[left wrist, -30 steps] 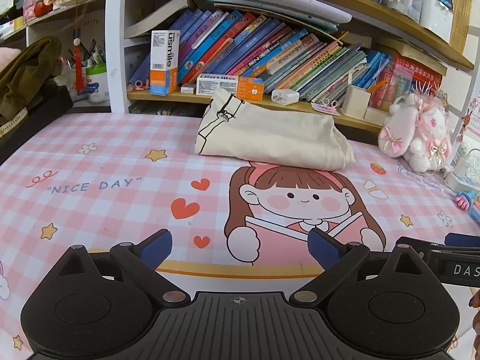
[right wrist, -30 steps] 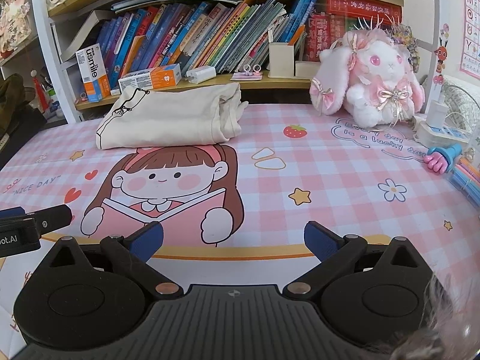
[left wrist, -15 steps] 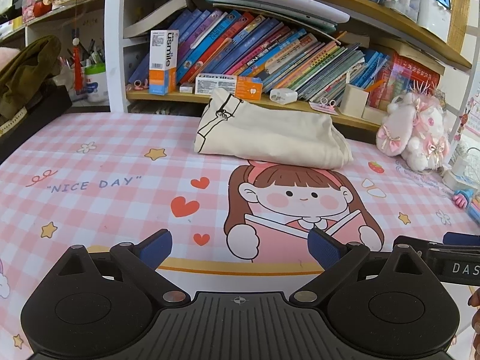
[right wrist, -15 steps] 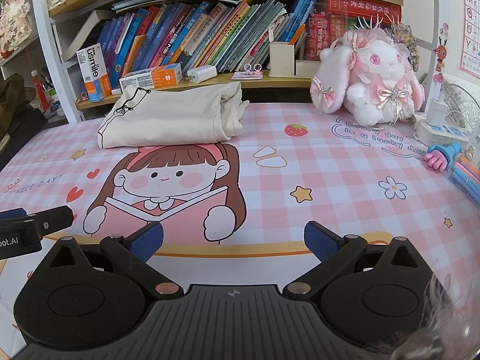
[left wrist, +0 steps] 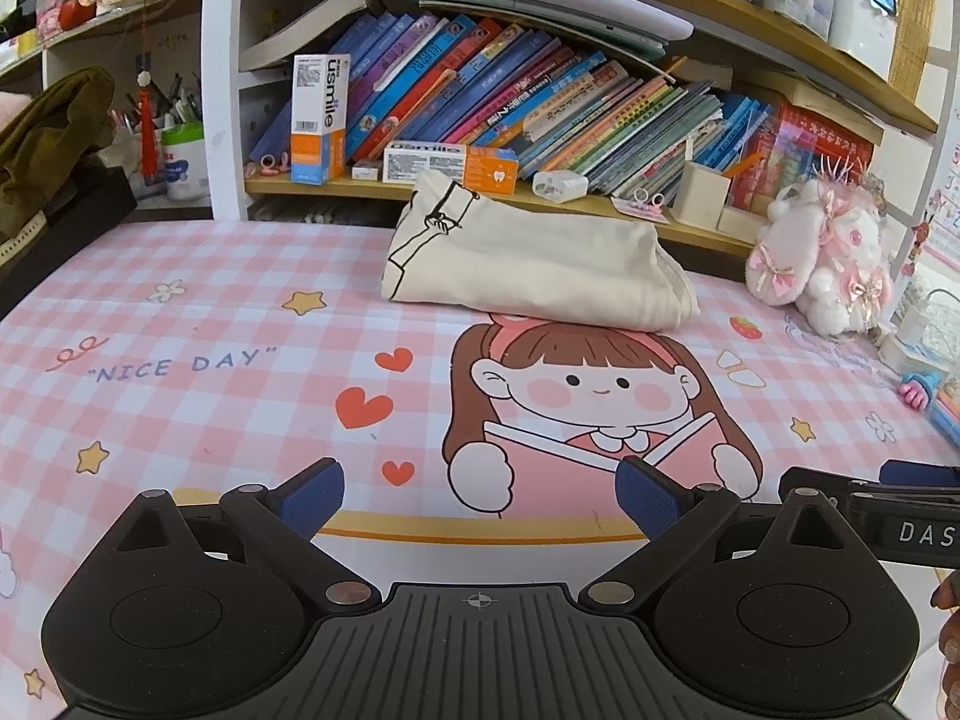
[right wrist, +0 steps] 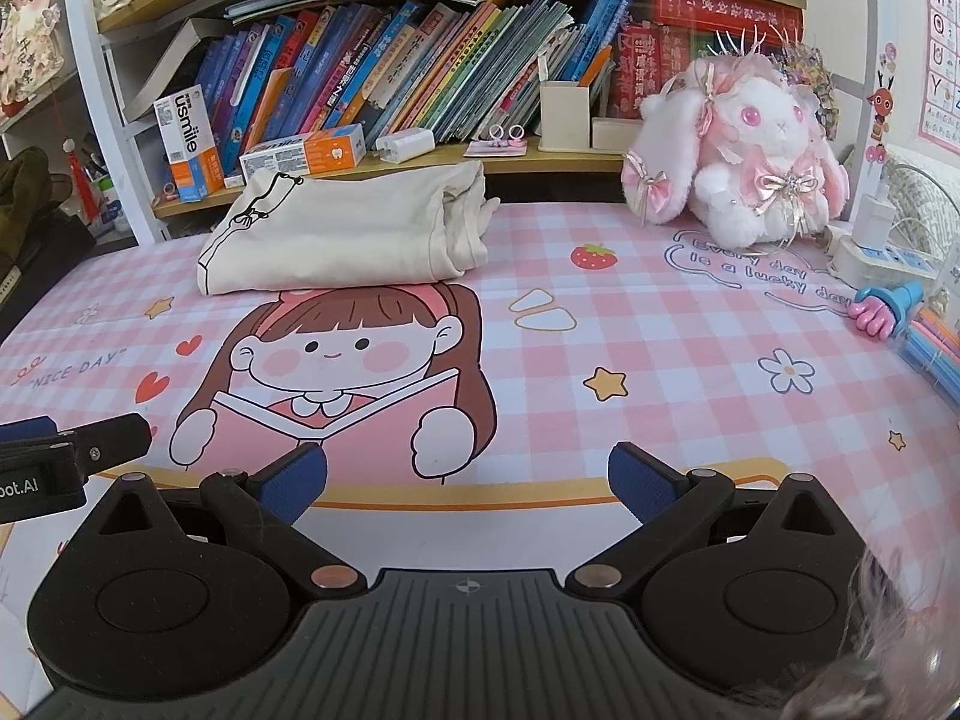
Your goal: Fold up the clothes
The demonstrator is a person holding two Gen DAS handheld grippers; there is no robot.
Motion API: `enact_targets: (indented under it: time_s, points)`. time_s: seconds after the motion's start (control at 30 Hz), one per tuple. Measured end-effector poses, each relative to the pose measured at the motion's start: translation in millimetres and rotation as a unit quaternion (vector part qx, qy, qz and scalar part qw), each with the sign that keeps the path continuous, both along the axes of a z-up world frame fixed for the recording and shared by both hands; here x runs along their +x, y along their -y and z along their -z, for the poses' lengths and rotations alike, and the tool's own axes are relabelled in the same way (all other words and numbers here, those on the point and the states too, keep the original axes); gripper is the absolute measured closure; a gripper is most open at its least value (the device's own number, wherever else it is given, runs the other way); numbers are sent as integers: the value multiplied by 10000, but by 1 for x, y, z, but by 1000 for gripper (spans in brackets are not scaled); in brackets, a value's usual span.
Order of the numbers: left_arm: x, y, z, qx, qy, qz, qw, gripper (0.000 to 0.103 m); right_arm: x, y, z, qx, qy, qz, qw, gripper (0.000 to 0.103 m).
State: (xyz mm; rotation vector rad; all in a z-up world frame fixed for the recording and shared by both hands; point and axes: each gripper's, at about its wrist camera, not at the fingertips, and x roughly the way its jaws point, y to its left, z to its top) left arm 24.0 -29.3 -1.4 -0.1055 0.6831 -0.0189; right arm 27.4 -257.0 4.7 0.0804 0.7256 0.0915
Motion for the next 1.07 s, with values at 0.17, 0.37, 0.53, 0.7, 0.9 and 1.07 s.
enact_targets:
  time_s: [0.17, 0.37, 0.53, 0.7, 0.9, 1.07]
  points:
    - [1, -1, 0, -4, -10, -10, 10000, 4, 1, -1, 1, -3, -13, -4, 10000, 2]
    - [2, -2, 1, -20, -31, -21, 10000, 4, 2, -1, 1, -11, -25, -6, 10000, 2]
    - [3, -2, 1, -29, -44, -29, 10000, 4, 3, -2, 2, -9, -31, -5, 10000, 2]
    - [3, -3, 1, -41, -47, -33, 10000, 4, 4, -3, 2, -9, -33, -13, 10000, 2]
    - [2, -6, 1, -257, -48, -37, 9997, 4, 4, -3, 3, 8, -44, -8, 10000, 2]
    - [1, -5, 2, -194, -48, -36, 9998, 4, 4, -3, 3, 21, -53, 2, 10000, 2]
